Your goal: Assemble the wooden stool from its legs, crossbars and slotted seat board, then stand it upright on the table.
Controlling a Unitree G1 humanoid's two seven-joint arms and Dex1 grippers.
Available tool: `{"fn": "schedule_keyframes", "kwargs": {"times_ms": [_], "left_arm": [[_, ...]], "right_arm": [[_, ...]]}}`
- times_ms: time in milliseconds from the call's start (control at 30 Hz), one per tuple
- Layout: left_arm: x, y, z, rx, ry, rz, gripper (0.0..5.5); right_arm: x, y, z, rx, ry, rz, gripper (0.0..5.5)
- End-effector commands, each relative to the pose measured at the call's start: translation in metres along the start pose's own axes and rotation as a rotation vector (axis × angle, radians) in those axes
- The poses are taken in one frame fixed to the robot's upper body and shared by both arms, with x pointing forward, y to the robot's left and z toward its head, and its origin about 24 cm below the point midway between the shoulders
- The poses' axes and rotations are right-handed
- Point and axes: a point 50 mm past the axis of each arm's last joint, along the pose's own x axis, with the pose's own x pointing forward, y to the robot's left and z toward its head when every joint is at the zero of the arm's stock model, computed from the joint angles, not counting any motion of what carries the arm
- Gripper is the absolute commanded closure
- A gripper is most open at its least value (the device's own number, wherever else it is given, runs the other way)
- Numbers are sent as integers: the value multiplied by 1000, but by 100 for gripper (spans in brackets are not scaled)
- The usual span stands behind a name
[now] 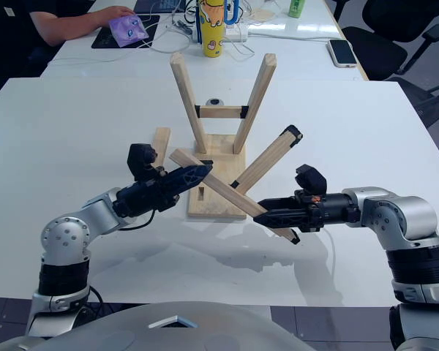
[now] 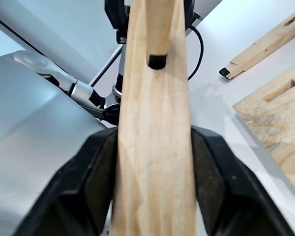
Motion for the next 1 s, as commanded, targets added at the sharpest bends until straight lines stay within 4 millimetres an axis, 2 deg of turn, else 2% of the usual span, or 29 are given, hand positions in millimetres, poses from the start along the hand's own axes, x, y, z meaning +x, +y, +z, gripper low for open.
{"fn": "schedule_keyframes", "kwargs": {"times_ms": [33, 133, 300, 333, 600, 667, 800, 833, 933, 1000], "left_arm": [[-3, 0, -1, -16, 14, -3, 316], [-3, 0, 0, -15, 18, -4, 348], [-5, 2, 3, -4, 22, 2, 348], [-6, 2, 4, 1, 17, 6, 348], [-24, 4, 25, 60, 6, 49, 348], [-29, 4, 29, 78, 4, 66, 348], [-53, -1, 47, 129, -14, 131, 348], [-61, -3, 52, 148, -11, 153, 348], [-77, -8, 75, 228, -17, 210, 348], [-79, -12, 88, 285, -30, 221, 348]], "right_arm": [[-1, 0, 6, -18, -17, -10, 345], [0, 0, 5, -20, -24, -12, 345], [1, -4, 8, -25, -66, -38, 345], [1, -3, 8, -31, -65, -36, 309], [-12, -3, 9, -41, -170, -79, 197], [-17, -8, 6, -45, -181, -142, 155], [-22, -33, -2, -215, -98, -401, 92], [-21, -38, -4, -275, -69, -451, 92], [-9, -48, -20, -459, 89, -516, 90], [2, -50, -32, -556, 183, -513, 90]]}}
